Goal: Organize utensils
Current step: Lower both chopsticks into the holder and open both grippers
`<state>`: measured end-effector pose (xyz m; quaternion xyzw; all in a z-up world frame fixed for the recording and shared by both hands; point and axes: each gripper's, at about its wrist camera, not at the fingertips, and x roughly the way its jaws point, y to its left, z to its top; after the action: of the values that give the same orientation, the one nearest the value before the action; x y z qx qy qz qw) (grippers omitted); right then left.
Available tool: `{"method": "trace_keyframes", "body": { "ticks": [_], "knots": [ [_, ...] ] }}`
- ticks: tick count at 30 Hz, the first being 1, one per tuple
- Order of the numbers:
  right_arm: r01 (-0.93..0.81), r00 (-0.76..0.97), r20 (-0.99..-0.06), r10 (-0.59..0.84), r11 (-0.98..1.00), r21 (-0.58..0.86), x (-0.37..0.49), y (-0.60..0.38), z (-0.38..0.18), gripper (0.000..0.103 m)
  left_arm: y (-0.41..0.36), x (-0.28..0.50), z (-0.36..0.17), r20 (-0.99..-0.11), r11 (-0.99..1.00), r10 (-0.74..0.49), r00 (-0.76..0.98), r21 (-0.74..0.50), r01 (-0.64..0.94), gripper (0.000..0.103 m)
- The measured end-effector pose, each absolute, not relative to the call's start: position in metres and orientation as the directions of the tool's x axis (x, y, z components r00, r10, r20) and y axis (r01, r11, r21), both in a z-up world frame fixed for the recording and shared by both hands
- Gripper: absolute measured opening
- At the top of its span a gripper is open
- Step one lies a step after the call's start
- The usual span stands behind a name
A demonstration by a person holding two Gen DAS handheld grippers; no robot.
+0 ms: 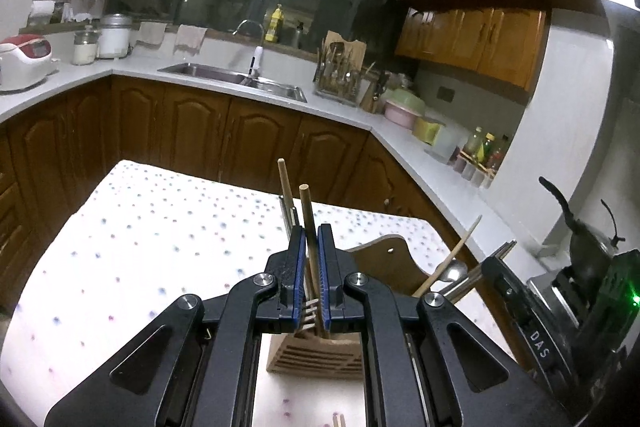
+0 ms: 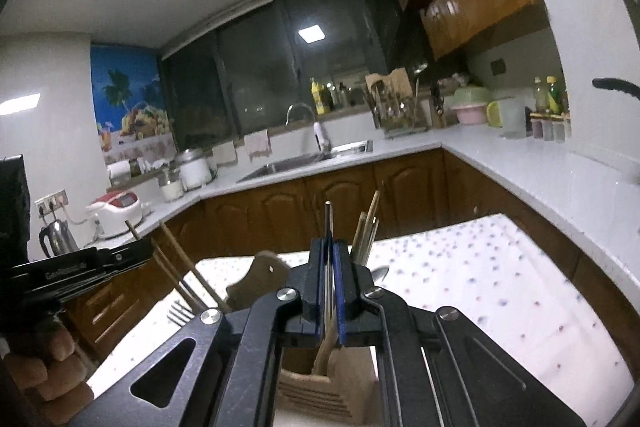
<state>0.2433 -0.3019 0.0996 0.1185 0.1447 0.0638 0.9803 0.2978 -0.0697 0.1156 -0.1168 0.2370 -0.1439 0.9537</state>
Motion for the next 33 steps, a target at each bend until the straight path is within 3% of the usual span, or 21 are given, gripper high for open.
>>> {"method": "trace_keyframes", "body": {
  "ticks": [17,18,20,22,24,26,27,29,31,33],
  "knots": [
    [-0.092,0.937,-0.298,0.181,0.953,0.288,0.244,-0.307,0.097,0.008,-0.068,0.296,0.119,-0.426,0.912,-0.378,0.822,-0.326,0.251,0.007],
    [-0.089,0.938,-0.296,0.178,0.953,0.291,0.243,-0.309,0.099,0.011,-0.066,0.295,0.119,-0.423,0.910,-0.382,0.821,-0.328,0.254,0.008],
    [-0.084,0.942,-0.287,0.176,0.949,0.304,0.240,-0.312,0.103,0.016,-0.063,0.291,0.122,-0.414,0.909,-0.380,0.827,-0.332,0.251,0.020],
    [-0.083,0.948,-0.267,0.174,0.944,0.319,0.234,-0.317,0.108,0.034,-0.057,0.285,0.127,-0.403,0.908,-0.373,0.836,-0.341,0.241,0.028],
    [-0.082,0.953,-0.250,0.171,0.941,0.329,0.228,-0.320,0.115,0.037,-0.052,0.279,0.131,-0.392,0.905,-0.372,0.841,-0.354,0.236,0.031],
    [-0.082,0.957,-0.235,0.170,0.936,0.343,0.222,-0.324,0.121,0.038,-0.045,0.269,0.133,-0.385,0.904,-0.364,0.848,-0.364,0.224,0.041],
    [-0.084,0.959,-0.225,0.170,0.933,0.350,0.218,-0.326,0.124,0.044,-0.042,0.265,0.134,-0.382,0.905,-0.357,0.853,-0.367,0.215,0.045],
    [-0.088,0.964,-0.203,0.170,0.929,0.359,0.207,-0.329,0.128,0.058,-0.036,0.255,0.133,-0.376,0.908,-0.340,0.862,-0.370,0.197,0.064],
    [-0.094,0.966,-0.192,0.175,0.924,0.370,0.197,-0.331,0.128,0.077,-0.029,0.240,0.130,-0.368,0.911,-0.319,0.873,-0.373,0.176,0.074],
    [-0.104,0.965,-0.183,0.185,0.918,0.382,0.182,-0.331,0.122,0.089,-0.025,0.228,0.124,-0.374,0.915,-0.304,0.876,-0.370,0.160,0.080]
  ]
}}
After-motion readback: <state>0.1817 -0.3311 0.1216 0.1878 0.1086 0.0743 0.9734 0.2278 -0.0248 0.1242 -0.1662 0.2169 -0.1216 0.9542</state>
